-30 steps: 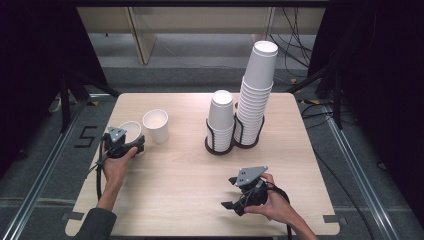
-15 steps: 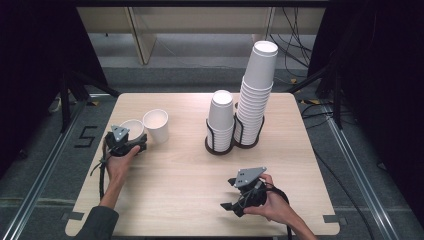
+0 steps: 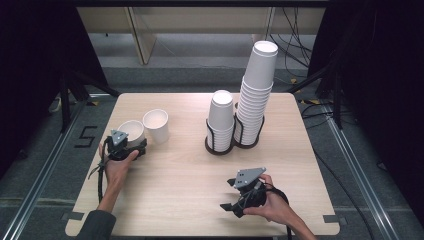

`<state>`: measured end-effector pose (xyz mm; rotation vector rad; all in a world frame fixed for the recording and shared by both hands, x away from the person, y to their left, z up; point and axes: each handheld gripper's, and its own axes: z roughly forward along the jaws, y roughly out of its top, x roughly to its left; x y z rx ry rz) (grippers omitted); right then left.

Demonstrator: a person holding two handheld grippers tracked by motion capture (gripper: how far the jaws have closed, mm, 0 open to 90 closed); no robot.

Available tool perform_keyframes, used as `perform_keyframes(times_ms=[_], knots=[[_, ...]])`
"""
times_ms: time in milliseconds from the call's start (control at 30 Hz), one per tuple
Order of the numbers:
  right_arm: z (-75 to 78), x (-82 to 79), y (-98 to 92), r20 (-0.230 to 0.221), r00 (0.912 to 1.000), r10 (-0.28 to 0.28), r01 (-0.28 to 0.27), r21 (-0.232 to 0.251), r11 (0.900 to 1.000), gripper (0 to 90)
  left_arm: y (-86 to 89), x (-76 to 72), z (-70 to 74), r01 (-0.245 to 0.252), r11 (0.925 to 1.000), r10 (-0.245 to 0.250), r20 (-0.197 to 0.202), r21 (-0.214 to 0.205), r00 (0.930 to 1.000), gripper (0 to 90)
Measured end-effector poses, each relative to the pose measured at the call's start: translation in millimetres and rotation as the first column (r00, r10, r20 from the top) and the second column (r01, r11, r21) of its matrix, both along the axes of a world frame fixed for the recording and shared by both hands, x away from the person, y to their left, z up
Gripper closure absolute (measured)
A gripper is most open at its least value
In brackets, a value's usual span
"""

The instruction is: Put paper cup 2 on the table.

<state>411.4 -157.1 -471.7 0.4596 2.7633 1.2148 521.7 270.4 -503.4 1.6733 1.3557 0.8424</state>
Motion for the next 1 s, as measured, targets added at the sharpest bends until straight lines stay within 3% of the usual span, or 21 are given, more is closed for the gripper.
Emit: perform_keyframes(times_ms=[200, 267, 567, 1000], knots=[[0.0, -0.4, -0.4, -0.002, 1.0, -0.001, 0.001, -0.001, 1.0, 17.4, 1.9, -5.1, -3.5, 0.009, 0.9998, -0.008, -0.021, 0.018, 0.9998, 14.6], [0.4, -0.4, -0.7, -0.001, 1.0, 0.002, -0.002, 0.003, 1.0, 17.4, 2.4, -8.6, -4.5, 0.005, 0.9995, -0.004, -0.011, 0.032, 0.9999, 14.6], [0.6, -0.9, -2.0, -0.002, 1.0, -0.008, 0.008, 0.005, 1.0, 17.4, 6.2, -24.0, -2.5, 0.004, 0.9996, -0.003, -0.03, 0.028, 0.9995, 14.7], [1.3, -3.2, -6.4, -0.011, 0.9997, -0.021, 0.021, 0.01, 0.9997, 17.4, -2.5, -58.0, 12.4, 0.064, 0.9965, -0.068, -0.081, -0.054, 0.9944, 14.7]])
